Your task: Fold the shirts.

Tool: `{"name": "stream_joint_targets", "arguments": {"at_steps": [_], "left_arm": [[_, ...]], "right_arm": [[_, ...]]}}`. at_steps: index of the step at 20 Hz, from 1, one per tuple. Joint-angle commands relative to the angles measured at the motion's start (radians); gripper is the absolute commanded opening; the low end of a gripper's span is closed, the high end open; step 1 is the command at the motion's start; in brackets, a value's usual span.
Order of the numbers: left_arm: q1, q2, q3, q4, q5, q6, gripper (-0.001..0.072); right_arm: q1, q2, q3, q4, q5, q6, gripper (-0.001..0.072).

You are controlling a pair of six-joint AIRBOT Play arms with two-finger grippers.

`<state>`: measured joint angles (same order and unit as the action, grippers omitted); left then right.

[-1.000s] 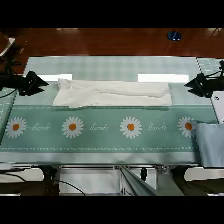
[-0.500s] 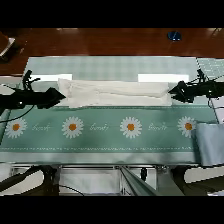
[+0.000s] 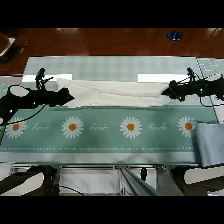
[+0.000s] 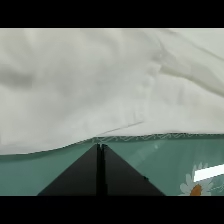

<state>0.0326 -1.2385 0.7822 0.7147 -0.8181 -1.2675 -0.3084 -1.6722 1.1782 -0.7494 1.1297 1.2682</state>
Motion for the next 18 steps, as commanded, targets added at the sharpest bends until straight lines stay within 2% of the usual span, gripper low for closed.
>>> {"name": "stream_joint_targets", "arguments": {"at_steps": [1, 3, 6, 8, 10, 14, 18], "left_arm": [[-0.044, 0.001, 0.000, -0.010, -0.005, 0.041, 0.0026], [-0.109, 0.000, 0.000, -0.013, 0.008, 0.071, 0.0026], [-0.259, -0.016, 0.015, -0.044, 0.129, 0.070, 0.0025], [-0.371, -0.072, 0.084, -0.061, 0.187, 0.068, 0.0024], [-0.483, -0.182, 0.219, -0.061, 0.188, 0.051, 0.0024], [-0.650, -0.415, 0.479, -0.061, 0.133, -0.037, 0.0024], [-0.794, -0.596, 0.687, -0.061, 0.101, -0.128, 0.0024]], "right_arm": [[-0.038, 0.125, -0.010, -0.007, 0.098, -0.069, 0.0019], [-0.072, 0.289, -0.071, -0.055, 0.111, -0.077, 0.0019], [-0.090, 0.568, -0.205, -0.141, 0.124, -0.072, 0.0019], [-0.090, 0.743, -0.286, -0.161, 0.134, -0.032, 0.0019], [-0.089, 0.875, -0.334, -0.156, 0.148, 0.010, 0.0019], [-0.087, 1.046, -0.341, -0.089, 0.209, 0.056, 0.0019], [-0.086, 1.105, -0.341, -0.019, 0.235, 0.059, 0.0019]]}}
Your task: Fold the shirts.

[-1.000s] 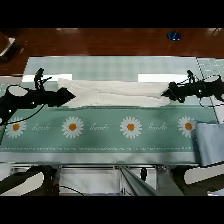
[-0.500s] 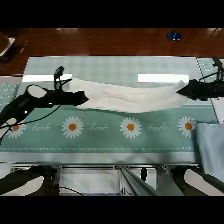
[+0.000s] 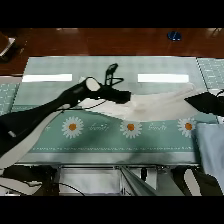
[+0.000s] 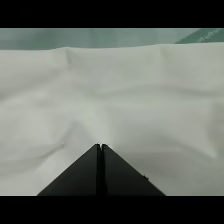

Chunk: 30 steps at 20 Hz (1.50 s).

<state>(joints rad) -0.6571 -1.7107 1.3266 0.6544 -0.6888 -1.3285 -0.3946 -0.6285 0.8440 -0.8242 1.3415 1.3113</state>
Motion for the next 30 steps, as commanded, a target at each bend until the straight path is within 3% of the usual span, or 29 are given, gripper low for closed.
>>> {"name": "stream_joint_targets", "arguments": {"at_steps": [1, 6, 8, 10, 14, 18, 21, 25, 30], "left_arm": [[-0.141, -0.158, 0.183, -0.001, -0.042, -0.081, 0.0024], [-0.283, -0.236, 0.249, -0.043, -0.095, -0.124, 0.0025], [-0.275, -0.229, 0.249, -0.042, -0.096, -0.124, 0.0024], [-0.191, -0.206, 0.249, -0.041, -0.137, -0.114, 0.0025], [0.114, -0.097, 0.243, 0.046, -0.306, -0.098, 0.0024], [0.411, 0.167, 0.110, 0.133, -0.372, -0.093, 0.0025], [0.554, 0.452, -0.119, 0.132, -0.359, 0.008, 0.0026], [0.624, 0.837, -0.534, 0.132, -0.273, 0.025, 0.0025], [0.623, 1.154, -0.871, 0.127, -0.237, -0.040, 0.0025]], "right_arm": [[0.002, 0.061, -0.007, 0.071, 0.023, 0.014, 0.0019], [0.079, 0.060, -0.007, 0.051, -0.015, 0.016, 0.0019], [0.093, 0.060, -0.007, 0.052, -0.040, 0.021, 0.0019], [0.093, 0.060, -0.007, 0.055, -0.045, 0.024, 0.0019], [0.115, 0.008, -0.006, 0.138, -0.052, 0.015, 0.0019], [0.344, -0.146, 0.038, 0.177, -0.172, 0.007, 0.0019], [0.548, -0.367, 0.180, 0.176, -0.293, 0.007, 0.0019], [0.727, -0.714, 0.447, 0.177, -0.330, 0.008, 0.0019], [0.820, -1.034, 0.682, 0.180, -0.349, 0.039, 0.0019]]}}
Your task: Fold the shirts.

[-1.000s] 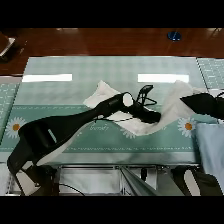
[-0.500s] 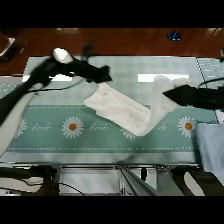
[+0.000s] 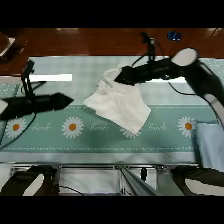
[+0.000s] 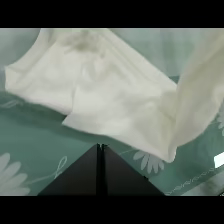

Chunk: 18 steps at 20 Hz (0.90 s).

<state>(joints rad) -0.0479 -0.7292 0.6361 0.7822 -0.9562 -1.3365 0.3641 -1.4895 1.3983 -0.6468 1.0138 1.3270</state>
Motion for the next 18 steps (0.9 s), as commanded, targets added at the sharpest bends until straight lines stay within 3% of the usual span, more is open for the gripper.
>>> {"name": "stream_joint_targets", "arguments": {"at_steps": [1, 4, 5, 6, 7, 13, 16, 18], "left_arm": [[0.014, 0.204, -0.216, -0.001, 0.033, -0.050, 0.0025], [0.014, 0.216, -0.251, -0.005, 0.037, -0.056, 0.0025], [0.014, 0.211, -0.251, -0.005, 0.047, -0.056, 0.0025], [0.014, 0.211, -0.252, -0.005, 0.067, -0.056, 0.0025], [0.014, 0.211, -0.251, -0.005, 0.092, -0.056, 0.0025], [0.014, 0.211, -0.251, -0.005, 0.196, -0.072, 0.0025], [0.014, 0.211, -0.251, -0.005, 0.193, -0.072, 0.0025], [0.014, 0.211, -0.251, -0.005, 0.193, -0.072, 0.0025]], "right_arm": [[0.073, -0.226, 0.170, 0.003, -0.015, 0.047, 0.0019], [0.108, -0.333, 0.254, 0.003, -0.009, 0.079, 0.0020], [0.117, -0.356, 0.270, 0.014, -0.008, 0.088, 0.0053], [0.125, -0.370, 0.278, 0.024, -0.012, 0.086, 0.0273], [0.129, -0.373, 0.279, 0.032, -0.006, 0.060, 0.0414], [-0.059, -0.243, 0.279, -0.006, 0.312, 0.056, 0.0414], [-0.200, -0.042, 0.240, -0.266, 0.446, 0.075, 0.0414], [-0.264, 0.160, 0.082, -0.512, 0.395, 0.114, 0.0414]]}}
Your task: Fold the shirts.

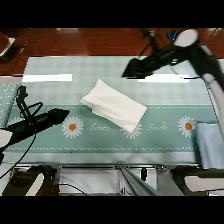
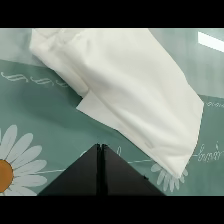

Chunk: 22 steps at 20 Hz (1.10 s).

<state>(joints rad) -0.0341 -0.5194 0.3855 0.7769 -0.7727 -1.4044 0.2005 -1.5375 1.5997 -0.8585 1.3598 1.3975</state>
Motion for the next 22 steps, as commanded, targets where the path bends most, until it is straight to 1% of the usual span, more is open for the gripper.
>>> {"name": "stream_joint_targets", "arguments": {"at_steps": [1, 2, 3, 4, 5, 6, 7, 8, 9, 10, 11, 13, 16, 17, 19, 22], "left_arm": [[0.000, 0.001, -0.001, 0.000, 0.010, -0.004, 0.0025], [0.000, 0.001, -0.001, 0.000, 0.010, -0.004, 0.0025], [0.000, 0.001, -0.001, 0.000, 0.010, -0.004, 0.0025], [0.000, 0.001, -0.001, 0.000, 0.010, -0.004, 0.0025], [0.000, 0.001, -0.001, 0.000, 0.010, -0.004, 0.0025], [0.000, 0.001, -0.001, 0.000, 0.011, -0.004, 0.0025], [0.000, 0.001, -0.001, 0.000, 0.014, -0.004, 0.0025], [0.000, 0.001, -0.001, 0.001, 0.017, -0.004, 0.0025], [0.000, 0.001, -0.001, 0.001, 0.021, -0.004, 0.0025], [0.000, 0.001, -0.001, 0.001, 0.024, -0.004, 0.0025], [0.000, 0.001, -0.001, 0.001, 0.026, -0.004, 0.0025], [0.000, 0.001, -0.001, 0.001, 0.031, -0.004, 0.0025], [0.000, 0.001, -0.001, 0.001, 0.032, -0.004, 0.0025], [0.000, 0.001, -0.001, 0.001, 0.032, -0.004, 0.0025], [0.000, 0.001, -0.001, 0.001, 0.032, -0.004, 0.0025], [0.000, 0.001, -0.001, 0.001, 0.032, -0.004, 0.0025]], "right_arm": [[-0.128, 0.319, -0.243, -0.395, -0.024, 0.086, 0.0414], [-0.157, 0.444, -0.402, -0.473, -0.125, 0.154, 0.0414], [-0.181, 0.567, -0.573, -0.526, -0.229, 0.249, 0.0414], [-0.196, 0.672, -0.732, -0.537, -0.325, 0.340, 0.0414], [-0.198, 0.759, -0.879, -0.521, -0.420, 0.426, 0.0414], [-0.196, 0.828, -1.019, -0.467, -0.511, 0.499, 0.0414], [-0.196, 0.862, -1.125, -0.363, -0.575, 0.520, 0.0414], [-0.196, 0.867, -1.213, -0.235, -0.623, 0.500, 0.0414], [-0.196, 0.851, -1.270, -0.135, -0.652, 0.458, 0.0413], [-0.196, 0.820, -1.304, -0.055, -0.667, 0.406, 0.0414], [-0.196, 0.780, -1.311, -0.012, -0.665, 0.362, 0.0413], [-0.196, 0.679, -1.309, 0.133, -0.665, 0.233, 0.0414], [-0.196, 0.534, -1.305, 0.381, -0.637, 0.012, 0.0414], [-0.196, 0.491, -1.298, 0.431, -0.625, -0.039, 0.0413], [-0.186, 0.418, -1.257, 0.457, -0.595, -0.087, 0.0413], [-0.109, 0.322, -1.165, 0.456, -0.600, -0.093, 0.0413]]}}
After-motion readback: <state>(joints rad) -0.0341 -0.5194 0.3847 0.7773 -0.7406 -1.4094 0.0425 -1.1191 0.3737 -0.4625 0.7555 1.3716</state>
